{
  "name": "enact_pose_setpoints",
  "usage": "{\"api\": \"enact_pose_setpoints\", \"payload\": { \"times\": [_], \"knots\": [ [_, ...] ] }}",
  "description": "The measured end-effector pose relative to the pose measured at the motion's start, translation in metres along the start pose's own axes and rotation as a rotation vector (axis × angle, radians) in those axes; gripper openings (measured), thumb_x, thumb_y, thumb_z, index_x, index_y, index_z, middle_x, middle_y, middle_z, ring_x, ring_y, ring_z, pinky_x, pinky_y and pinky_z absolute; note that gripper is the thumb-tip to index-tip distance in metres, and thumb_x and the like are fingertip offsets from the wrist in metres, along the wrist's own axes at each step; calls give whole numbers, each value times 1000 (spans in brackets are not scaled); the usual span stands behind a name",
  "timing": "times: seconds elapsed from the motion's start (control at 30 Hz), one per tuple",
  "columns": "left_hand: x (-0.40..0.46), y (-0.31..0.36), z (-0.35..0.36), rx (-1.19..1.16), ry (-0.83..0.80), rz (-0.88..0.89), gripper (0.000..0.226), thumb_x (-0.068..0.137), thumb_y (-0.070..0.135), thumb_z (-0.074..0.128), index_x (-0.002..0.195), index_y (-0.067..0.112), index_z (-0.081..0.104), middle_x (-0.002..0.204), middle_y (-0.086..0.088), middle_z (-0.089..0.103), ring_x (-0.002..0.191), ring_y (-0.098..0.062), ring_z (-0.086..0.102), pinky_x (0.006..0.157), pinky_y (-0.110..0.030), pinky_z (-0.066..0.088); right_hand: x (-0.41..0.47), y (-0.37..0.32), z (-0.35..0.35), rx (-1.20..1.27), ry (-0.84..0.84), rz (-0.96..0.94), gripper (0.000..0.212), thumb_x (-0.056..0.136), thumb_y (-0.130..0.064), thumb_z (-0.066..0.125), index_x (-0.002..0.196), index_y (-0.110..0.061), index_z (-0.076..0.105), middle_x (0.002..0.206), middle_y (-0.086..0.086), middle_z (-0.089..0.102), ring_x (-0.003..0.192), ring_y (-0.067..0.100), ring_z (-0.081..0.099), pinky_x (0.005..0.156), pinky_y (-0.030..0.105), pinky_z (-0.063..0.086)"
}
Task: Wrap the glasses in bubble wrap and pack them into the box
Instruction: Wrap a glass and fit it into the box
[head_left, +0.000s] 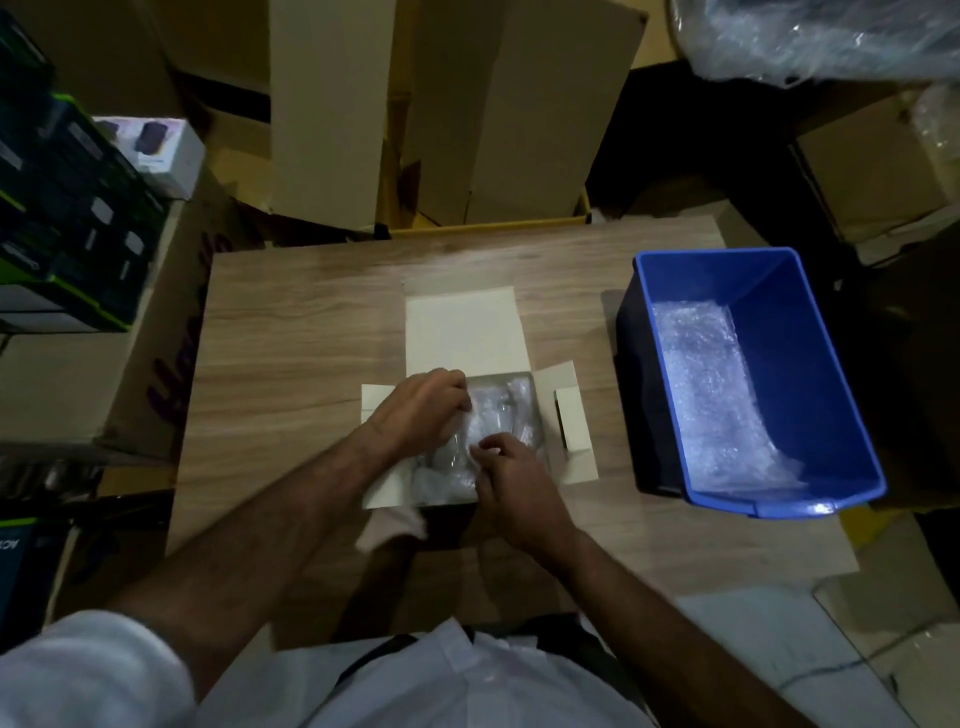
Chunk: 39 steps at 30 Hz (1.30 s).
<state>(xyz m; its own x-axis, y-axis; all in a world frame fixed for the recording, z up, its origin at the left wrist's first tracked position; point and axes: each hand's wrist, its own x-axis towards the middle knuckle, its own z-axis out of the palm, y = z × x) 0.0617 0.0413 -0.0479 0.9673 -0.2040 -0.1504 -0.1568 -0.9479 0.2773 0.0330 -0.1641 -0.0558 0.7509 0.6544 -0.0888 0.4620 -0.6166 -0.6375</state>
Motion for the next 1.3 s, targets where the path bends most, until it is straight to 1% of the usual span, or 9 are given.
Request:
{"api": "enact_pose_setpoints", "payload": {
  "times": [0.13,0.33,0.43,0.5,0.7,0.83,0.93,1.1,1.3],
  "knots": [
    [-6,6,-10,74,-65,59,42,88,43,44,92,18,77,102,-1,66,87,-23,62,73,-38,53,8,3,0,-41,-20,17,26,95,-9,65,120,-12,71,122,8,66,100,18,66,92,32,56],
    [-15,7,-13,197,-105,120,59,86,50,31,119,20,69,117,-5,62,98,-26,60,80,-41,50,9,7,1,-179,25,52,18,95,-24,68,111,-24,77,100,4,67,81,15,63,74,26,50],
    [-16,6,-16,266,-130,130,59,85,54,31,123,23,65,117,-4,59,101,-25,58,84,-41,48,8,7,-1,-232,-1,12,19,95,-29,66,110,-23,76,100,4,68,83,16,63,75,26,48],
    [-16,6,-17,296,-149,124,59,86,59,36,127,26,62,118,-5,57,105,-25,56,88,-41,46,8,7,0,-254,-14,-2,19,96,-30,64,108,-22,75,99,4,69,84,15,64,77,29,53],
    [-16,7,-18,362,-183,98,58,92,64,45,139,31,51,128,-8,50,113,-28,48,95,-41,38,10,2,6,-297,29,9,20,96,-27,58,96,-16,74,85,5,69,67,18,60,64,35,55],
    [-17,8,-20,389,-224,57,61,93,64,46,143,29,46,134,-10,47,119,-29,47,98,-42,37,12,1,9,-300,30,48,18,96,-27,59,94,-17,75,84,3,70,67,15,62,67,33,56],
    [-15,10,-18,353,-241,7,63,90,65,53,139,25,49,133,-7,49,119,-28,48,98,-42,38,10,-1,11,-292,56,71,17,95,-29,64,103,-19,74,93,2,71,73,14,63,69,31,56],
    [-13,11,-18,240,-244,-86,65,82,64,67,133,28,50,131,-4,52,119,-27,50,99,-42,39,9,-3,14,-271,34,37,42,95,-28,67,136,-26,61,107,6,68,81,19,64,70,32,54],
    [-13,14,-17,266,-242,-126,66,78,60,73,134,32,50,131,-6,51,121,-28,47,100,-41,37,14,-3,10,-406,-101,17,49,98,-30,56,145,-19,47,109,9,67,88,26,66,77,38,55]
  ]
}}
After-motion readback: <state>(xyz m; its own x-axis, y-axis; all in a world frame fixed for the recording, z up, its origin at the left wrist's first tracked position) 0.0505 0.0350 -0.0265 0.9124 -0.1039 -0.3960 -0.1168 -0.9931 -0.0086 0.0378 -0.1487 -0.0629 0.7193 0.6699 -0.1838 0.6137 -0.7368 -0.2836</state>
